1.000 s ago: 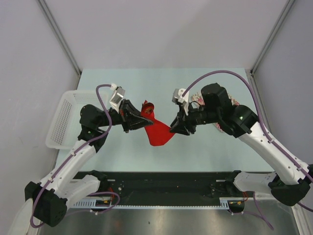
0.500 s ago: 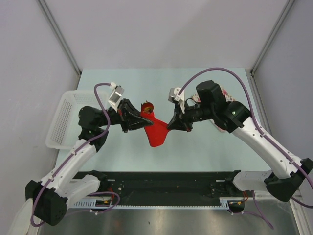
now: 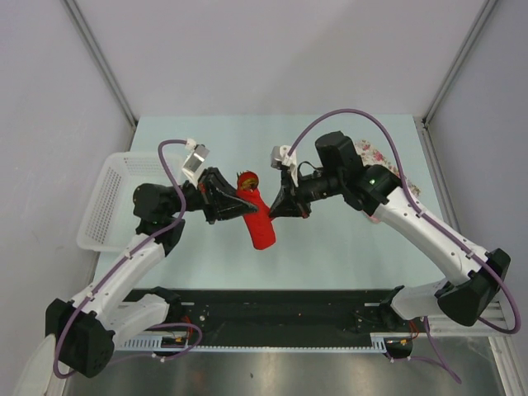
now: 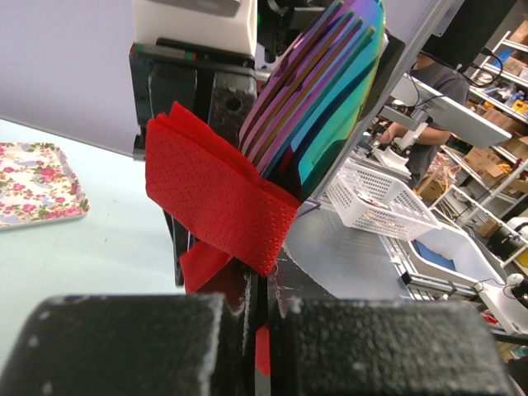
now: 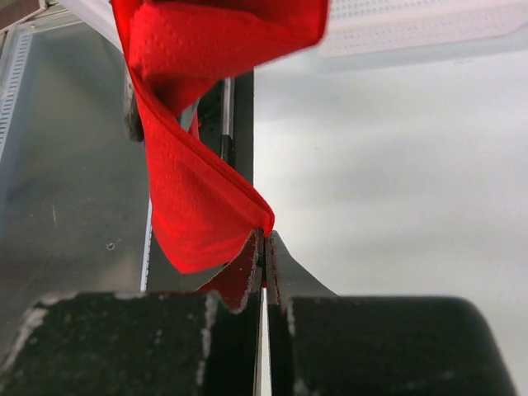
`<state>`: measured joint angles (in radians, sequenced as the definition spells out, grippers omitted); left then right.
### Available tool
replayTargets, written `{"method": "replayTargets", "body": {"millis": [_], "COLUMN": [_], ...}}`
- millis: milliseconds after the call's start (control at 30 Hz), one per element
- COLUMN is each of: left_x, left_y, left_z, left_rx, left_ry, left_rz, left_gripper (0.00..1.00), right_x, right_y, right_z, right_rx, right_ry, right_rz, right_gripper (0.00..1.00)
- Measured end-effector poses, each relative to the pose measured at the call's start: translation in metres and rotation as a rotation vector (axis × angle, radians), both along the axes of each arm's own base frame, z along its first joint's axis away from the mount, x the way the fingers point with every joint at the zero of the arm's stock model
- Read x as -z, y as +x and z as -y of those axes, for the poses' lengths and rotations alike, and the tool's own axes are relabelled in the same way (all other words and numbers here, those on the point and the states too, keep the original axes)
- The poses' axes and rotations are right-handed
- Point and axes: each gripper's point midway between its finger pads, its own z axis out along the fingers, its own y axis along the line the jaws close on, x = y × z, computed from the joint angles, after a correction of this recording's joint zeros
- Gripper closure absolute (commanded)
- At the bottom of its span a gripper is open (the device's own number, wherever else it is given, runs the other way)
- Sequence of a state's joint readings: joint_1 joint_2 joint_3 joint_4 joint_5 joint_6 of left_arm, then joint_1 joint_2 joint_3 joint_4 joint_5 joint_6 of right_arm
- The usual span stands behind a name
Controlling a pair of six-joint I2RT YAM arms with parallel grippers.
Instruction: Place the utensils on the paper napkin and roll it up
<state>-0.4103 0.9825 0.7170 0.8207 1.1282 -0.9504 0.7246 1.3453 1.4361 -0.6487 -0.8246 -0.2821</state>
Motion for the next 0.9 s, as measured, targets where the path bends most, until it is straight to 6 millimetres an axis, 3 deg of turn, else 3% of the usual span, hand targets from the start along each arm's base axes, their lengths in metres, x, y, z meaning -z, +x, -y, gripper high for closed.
{"method": "replayTargets", "body": {"millis": [333, 433, 533, 667, 700, 800, 900], "left_x": [-0.003, -0.003, 0.0, 0.008, 0.009, 0.013, 0.014], "left_y": [-0.002, 0.005, 0.017, 0.037, 0.044, 0.066, 0.085], "left_z": [0.002, 0.003, 0.004, 0.003, 0.002, -0.001, -0.005], "left_rx": [0.016, -0.017, -0.088, -0.221, -0.261, -0.379, -0.47], "left_ry": [-0.015, -0.022, -0.021, 0.002, 0.011, 0.041, 0.062], "left_rz": [-0.013, -0.03, -0.053, -0.081, -0.089, -0.109, -0.126], "left_gripper": [1.0, 1.0, 1.0, 1.0, 1.0, 1.0, 1.0], "right_x": [0.0, -0.001, 0.0, -0.001, -0.005, -0.025, -0.052], "right_y": [-0.013, -0.006, 0.016, 0.067, 0.085, 0.113, 0.119], "right_z": [-0.025, -0.025, -0.016, 0.013, 0.026, 0.05, 0.068], "right_rx": [-0.053, -0.01, 0.089, 0.321, 0.413, 0.578, 0.67], "right_ry": [0.067, 0.068, 0.058, 0.034, 0.022, 0.029, 0.072], "right_rz": [-0.01, -0.025, -0.047, -0.059, -0.05, -0.012, 0.037], "right_gripper": [1.0, 0.85, 0.71, 0.62, 0.61, 0.57, 0.49]}}
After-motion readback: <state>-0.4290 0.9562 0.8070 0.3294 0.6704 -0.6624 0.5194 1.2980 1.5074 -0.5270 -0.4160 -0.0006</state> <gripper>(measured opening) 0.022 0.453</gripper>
